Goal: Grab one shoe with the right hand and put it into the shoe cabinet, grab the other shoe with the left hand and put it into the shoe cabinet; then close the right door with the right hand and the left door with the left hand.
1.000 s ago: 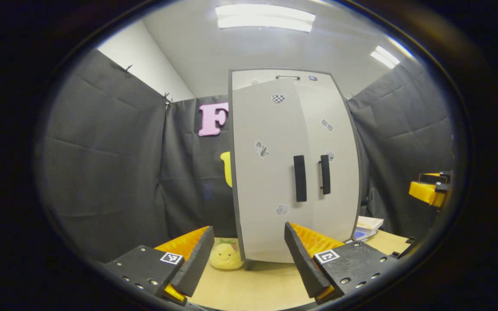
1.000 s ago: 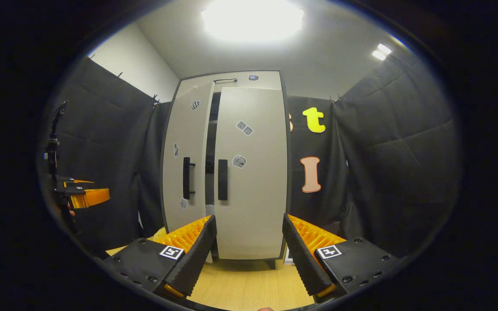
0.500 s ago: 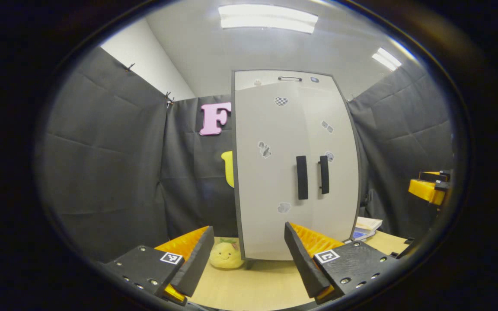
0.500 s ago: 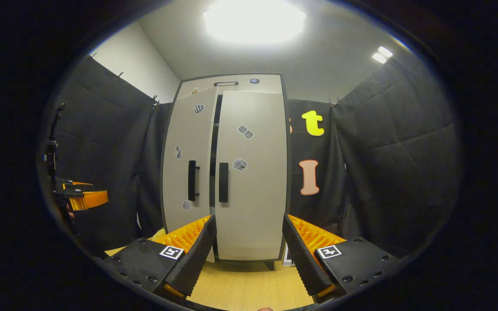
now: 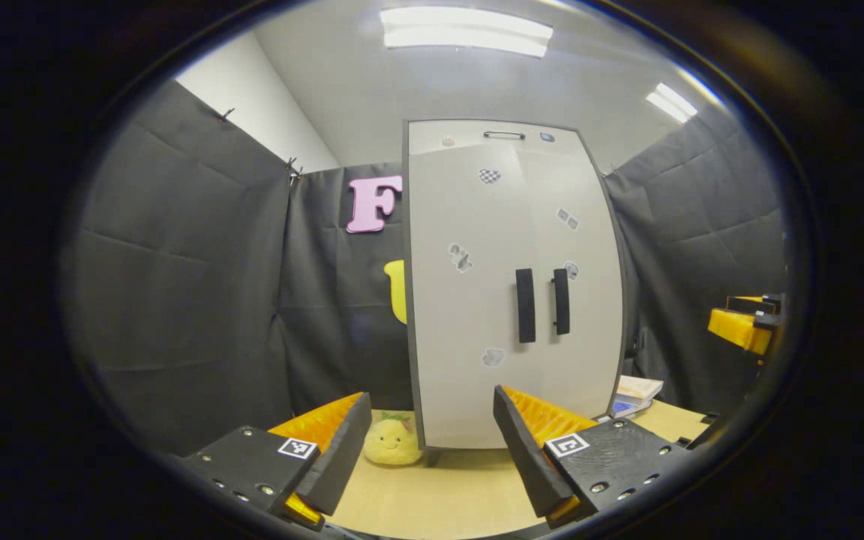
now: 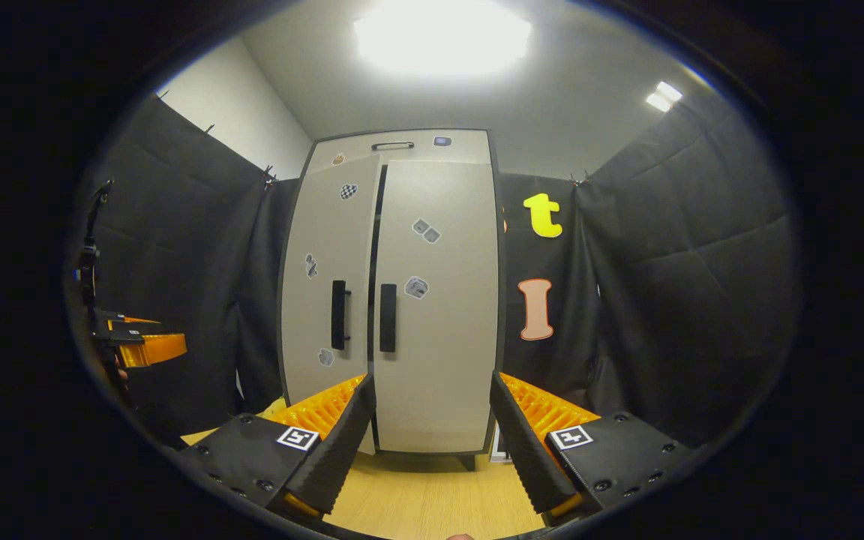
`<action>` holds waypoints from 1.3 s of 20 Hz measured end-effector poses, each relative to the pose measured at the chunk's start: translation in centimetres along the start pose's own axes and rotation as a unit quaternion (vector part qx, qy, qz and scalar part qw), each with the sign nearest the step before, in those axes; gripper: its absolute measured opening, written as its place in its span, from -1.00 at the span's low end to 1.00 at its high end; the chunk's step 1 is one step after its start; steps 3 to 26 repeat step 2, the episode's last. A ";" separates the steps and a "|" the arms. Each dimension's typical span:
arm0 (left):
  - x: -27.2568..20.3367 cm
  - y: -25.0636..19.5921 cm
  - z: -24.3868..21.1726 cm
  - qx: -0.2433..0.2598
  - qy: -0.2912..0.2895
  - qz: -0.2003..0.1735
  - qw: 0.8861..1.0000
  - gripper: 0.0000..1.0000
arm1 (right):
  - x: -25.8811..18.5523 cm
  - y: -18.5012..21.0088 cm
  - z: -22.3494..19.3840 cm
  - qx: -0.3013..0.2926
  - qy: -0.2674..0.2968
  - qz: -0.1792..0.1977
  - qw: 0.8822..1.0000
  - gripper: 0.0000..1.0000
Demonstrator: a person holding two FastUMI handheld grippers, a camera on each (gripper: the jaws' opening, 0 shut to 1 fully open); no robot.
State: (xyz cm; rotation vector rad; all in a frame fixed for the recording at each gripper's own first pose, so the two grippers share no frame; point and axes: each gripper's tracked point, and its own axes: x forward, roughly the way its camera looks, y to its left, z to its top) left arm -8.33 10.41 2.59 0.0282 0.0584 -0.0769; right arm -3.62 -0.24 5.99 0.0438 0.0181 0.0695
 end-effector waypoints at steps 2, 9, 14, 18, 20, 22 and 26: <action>0.0 -0.1 0.0 0.001 0.000 -0.001 1.000 0.89 | 0.1 -0.1 0.0 0.000 0.000 -0.001 1.000 0.87; 0.0 -0.1 0.0 0.001 0.000 -0.001 1.000 0.89 | 0.1 -0.1 0.0 0.000 0.000 -0.001 1.000 0.87; 0.0 -0.1 0.0 0.001 0.000 -0.001 1.000 0.89 | 0.1 -0.1 0.0 0.000 0.000 -0.001 1.000 0.87; 0.0 -0.1 0.0 0.001 0.000 -0.001 1.000 0.89 | 0.1 -0.1 0.0 0.000 0.000 -0.001 1.000 0.87; 0.0 -0.1 0.0 0.001 0.000 -0.001 1.000 0.89 | 0.1 -0.1 0.0 0.000 0.000 -0.001 1.000 0.87; 0.0 -0.1 0.0 0.001 0.000 -0.001 1.000 0.89 | 0.1 -0.1 0.0 0.000 0.000 -0.001 1.000 0.87; 0.0 -0.1 0.0 0.001 0.000 -0.001 1.000 0.89 | 0.1 -0.1 0.0 0.000 0.000 -0.001 1.000 0.87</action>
